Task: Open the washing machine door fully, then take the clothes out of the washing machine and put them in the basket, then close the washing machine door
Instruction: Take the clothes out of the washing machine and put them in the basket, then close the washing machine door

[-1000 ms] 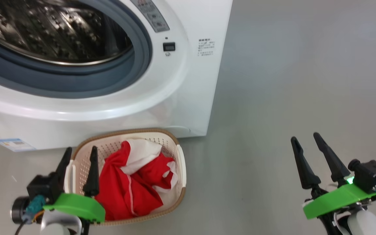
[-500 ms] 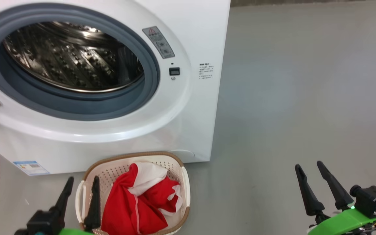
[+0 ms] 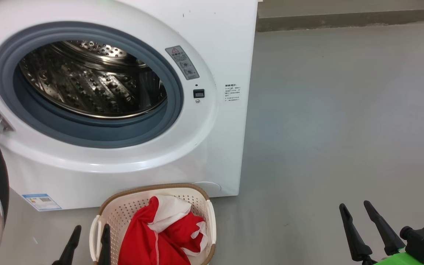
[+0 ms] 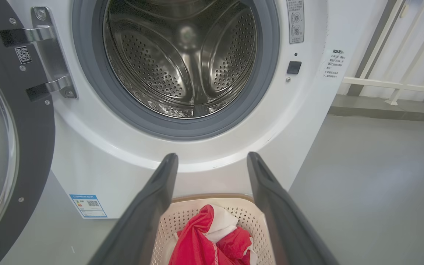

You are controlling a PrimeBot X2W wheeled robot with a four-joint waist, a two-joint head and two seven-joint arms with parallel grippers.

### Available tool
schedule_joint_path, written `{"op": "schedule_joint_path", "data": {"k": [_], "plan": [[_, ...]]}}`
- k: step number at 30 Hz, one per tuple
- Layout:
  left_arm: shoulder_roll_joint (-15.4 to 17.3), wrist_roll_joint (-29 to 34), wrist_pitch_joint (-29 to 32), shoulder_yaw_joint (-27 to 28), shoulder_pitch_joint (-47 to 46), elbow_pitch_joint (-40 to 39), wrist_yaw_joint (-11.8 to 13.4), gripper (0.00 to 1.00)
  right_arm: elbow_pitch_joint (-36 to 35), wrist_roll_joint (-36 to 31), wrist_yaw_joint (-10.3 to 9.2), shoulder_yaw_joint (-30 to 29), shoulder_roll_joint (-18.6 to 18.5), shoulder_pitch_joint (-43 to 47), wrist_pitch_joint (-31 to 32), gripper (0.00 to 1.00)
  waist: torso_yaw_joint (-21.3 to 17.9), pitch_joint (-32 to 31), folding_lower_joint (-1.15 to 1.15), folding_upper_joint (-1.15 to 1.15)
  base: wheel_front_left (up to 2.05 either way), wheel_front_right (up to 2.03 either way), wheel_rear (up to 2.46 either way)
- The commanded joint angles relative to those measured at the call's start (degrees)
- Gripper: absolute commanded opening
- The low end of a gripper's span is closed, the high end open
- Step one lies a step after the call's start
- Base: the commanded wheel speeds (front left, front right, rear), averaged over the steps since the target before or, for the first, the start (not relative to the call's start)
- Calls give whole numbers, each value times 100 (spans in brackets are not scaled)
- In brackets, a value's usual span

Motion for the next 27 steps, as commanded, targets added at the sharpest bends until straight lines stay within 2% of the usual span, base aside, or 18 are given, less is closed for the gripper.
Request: {"op": "schedule_joint_path", "data": {"k": [1,27], "plan": [[82,-14,-13,216,-42,-187,-33,100,-152,-37,29,85,-105,-29,-37,100,5,-16,0,0,0,0,0],[82,-17,-13,217,-59,-215,-10,100,-165,-66,29,81,-72,-60,-37,100,6,18,0,0,-8,8,0]]}}
